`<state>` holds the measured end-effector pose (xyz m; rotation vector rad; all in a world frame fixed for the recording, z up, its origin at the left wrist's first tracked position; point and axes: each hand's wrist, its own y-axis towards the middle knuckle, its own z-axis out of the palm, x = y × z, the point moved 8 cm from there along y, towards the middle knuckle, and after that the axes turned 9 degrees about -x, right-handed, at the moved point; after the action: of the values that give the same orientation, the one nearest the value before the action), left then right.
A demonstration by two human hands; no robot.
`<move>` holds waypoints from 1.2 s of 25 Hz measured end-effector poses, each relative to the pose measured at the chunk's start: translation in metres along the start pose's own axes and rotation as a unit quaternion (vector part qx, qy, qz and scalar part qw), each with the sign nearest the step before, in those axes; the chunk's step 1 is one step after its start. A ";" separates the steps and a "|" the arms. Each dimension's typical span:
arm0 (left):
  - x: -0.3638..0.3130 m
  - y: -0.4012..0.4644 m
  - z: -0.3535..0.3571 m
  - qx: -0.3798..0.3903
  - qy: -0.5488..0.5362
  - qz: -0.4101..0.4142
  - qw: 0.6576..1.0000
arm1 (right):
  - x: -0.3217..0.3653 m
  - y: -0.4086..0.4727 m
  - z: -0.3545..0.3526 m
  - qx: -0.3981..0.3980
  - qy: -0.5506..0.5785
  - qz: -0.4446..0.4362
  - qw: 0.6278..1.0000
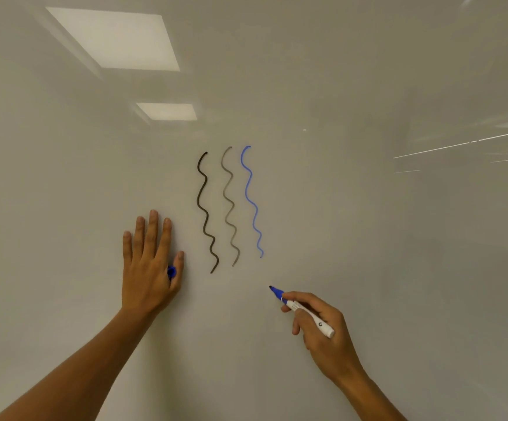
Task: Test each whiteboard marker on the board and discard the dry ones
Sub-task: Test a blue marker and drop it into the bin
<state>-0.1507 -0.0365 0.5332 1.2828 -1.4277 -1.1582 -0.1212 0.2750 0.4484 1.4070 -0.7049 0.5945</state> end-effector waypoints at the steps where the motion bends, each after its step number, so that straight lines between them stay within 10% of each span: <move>1: -0.001 -0.009 0.000 0.008 -0.005 -0.008 1.000 | -0.002 -0.007 0.002 0.004 -0.004 0.005 1.000; 12: -0.027 -0.117 0.001 0.104 -0.133 -0.107 0.980 | -0.029 -0.063 -0.004 -0.053 0.052 0.105 0.992; 30: -0.111 -0.326 -0.031 0.447 -0.359 -0.228 0.787 | -0.085 -0.245 0.029 0.112 0.075 0.302 0.944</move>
<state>-0.0498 0.0595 0.2169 2.0386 -2.5251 -1.4268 0.0011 0.2289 0.2227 1.3261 -0.9734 1.2846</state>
